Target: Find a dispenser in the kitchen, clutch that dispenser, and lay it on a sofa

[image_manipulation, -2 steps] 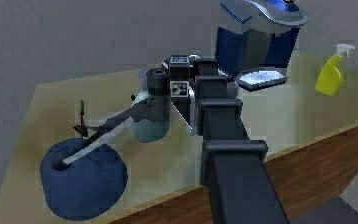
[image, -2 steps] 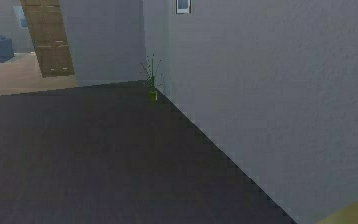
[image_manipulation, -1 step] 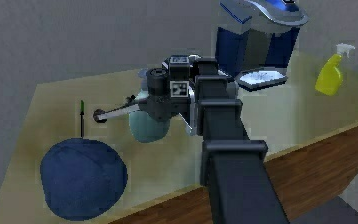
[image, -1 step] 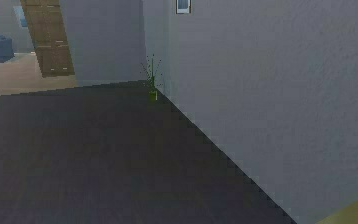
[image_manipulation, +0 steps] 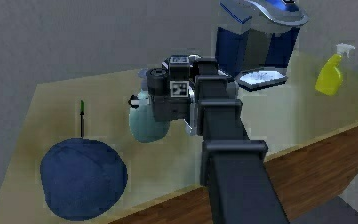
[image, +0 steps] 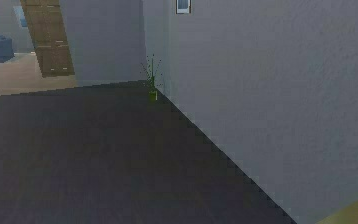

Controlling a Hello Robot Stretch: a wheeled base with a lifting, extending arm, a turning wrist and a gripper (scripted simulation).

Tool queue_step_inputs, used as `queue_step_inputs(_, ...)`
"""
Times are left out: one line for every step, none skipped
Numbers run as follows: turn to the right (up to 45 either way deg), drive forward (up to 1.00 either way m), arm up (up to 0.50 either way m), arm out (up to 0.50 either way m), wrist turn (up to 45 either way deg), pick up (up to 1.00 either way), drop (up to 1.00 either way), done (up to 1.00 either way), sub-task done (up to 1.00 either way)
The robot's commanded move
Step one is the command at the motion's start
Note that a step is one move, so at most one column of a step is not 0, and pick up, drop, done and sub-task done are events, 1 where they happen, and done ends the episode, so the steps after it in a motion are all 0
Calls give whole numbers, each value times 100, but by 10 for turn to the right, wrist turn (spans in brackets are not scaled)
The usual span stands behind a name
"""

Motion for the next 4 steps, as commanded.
queue_step_inputs(0,0,0,0,0,100,0,0,0)
queue_step_inputs(0,0,0,0,-450,0,0,0,0)
queue_step_inputs(0,0,0,0,-450,0,0,0,0)
queue_step_inputs(0,0,0,0,-240,0,0,0,0)
